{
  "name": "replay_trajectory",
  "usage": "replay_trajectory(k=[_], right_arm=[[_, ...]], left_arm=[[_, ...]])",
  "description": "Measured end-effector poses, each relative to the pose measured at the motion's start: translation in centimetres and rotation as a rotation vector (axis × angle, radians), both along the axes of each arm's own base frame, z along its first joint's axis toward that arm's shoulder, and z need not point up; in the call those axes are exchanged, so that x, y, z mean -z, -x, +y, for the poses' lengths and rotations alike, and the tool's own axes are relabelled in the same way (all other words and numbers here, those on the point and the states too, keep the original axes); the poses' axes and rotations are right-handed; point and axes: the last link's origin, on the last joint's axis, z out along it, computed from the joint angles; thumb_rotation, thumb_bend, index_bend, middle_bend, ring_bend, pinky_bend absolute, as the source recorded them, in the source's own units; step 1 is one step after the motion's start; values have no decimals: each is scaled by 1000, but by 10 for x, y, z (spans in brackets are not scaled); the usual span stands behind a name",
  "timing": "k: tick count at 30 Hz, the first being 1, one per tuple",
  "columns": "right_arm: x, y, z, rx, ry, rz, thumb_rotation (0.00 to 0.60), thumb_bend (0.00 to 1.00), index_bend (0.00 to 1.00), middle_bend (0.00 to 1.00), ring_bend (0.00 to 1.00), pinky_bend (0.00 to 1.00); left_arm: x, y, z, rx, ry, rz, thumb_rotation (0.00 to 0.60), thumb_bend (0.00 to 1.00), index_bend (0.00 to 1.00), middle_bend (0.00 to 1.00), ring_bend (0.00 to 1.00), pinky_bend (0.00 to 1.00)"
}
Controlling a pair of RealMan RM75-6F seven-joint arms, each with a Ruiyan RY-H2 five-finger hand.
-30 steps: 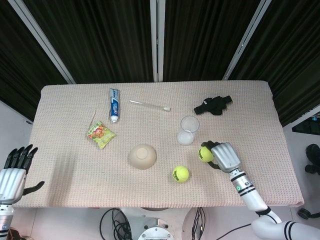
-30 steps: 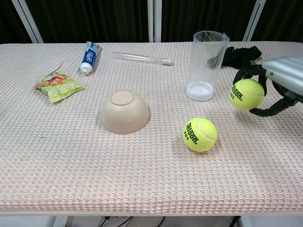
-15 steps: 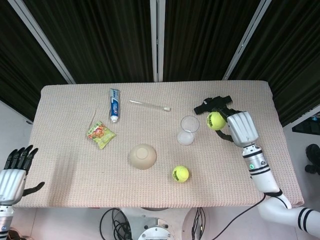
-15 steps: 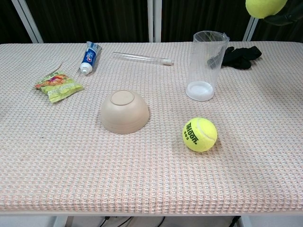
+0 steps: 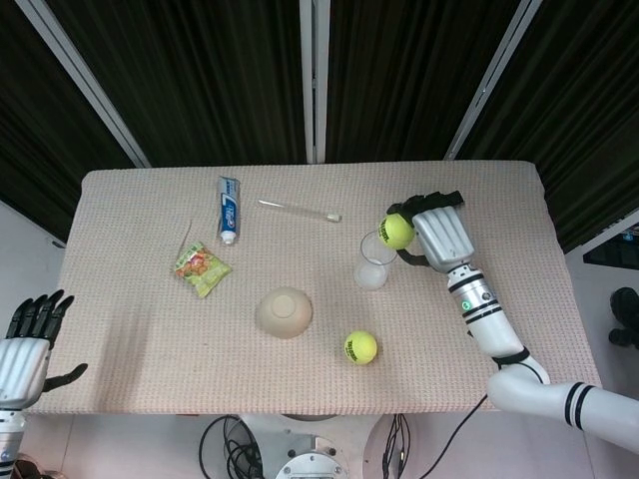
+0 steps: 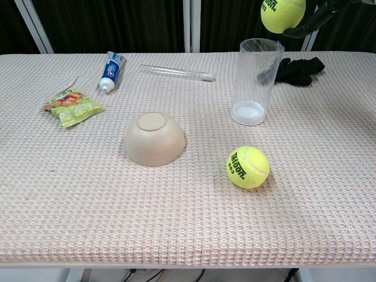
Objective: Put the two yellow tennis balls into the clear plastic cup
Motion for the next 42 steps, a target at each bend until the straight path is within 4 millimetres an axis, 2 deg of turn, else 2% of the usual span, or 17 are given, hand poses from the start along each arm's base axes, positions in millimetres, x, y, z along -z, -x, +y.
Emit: replay_trajectory(k=[4,8,11,14,22,27,31,34,38,42], right_arm=[[2,0,2,0,-15,-9,600,214,509,428,379,578],[5,-1,3,0,-55,-17,600,159,275,309,236,473],[7,-2,4,-1,-85,-20,600,124,134,232,153,401],[7,-2,5,-2,-109,-17,600,86,34,162,78,327],[1,-6,8,-33,-98,-50,600,78,8,133,45,263],[-6,-18,22,-142,-69,-83,600,78,7,140,47,225],[-8,-32,42,-270,-80,-97,600,78,23,163,52,218],[-4,-39,65,-367,-136,-87,600,84,33,174,63,225],[9,-33,96,-426,-281,-24,600,126,37,176,70,245],[24,-22,109,-405,-393,63,600,131,38,173,70,259]], left_arm=[[0,1,0,3,-2,-8,600,0,0,0,0,0],[1,2,0,4,0,-10,600,0,0,0,0,0],[0,3,-1,3,-1,-11,600,0,0,0,0,0],[0,3,-1,1,4,-14,600,0,0,0,0,0],[-1,1,-2,3,2,-13,600,0,0,0,0,0],[-1,1,-2,0,0,-9,600,0,0,0,0,0],[-2,1,-3,-3,-4,-7,600,0,0,0,0,0],[-2,1,-4,-4,-8,-7,600,0,0,0,0,0],[-3,1,-5,-7,-12,-8,600,0,0,0,0,0],[-3,2,-7,-11,-10,-11,600,0,0,0,0,0]])
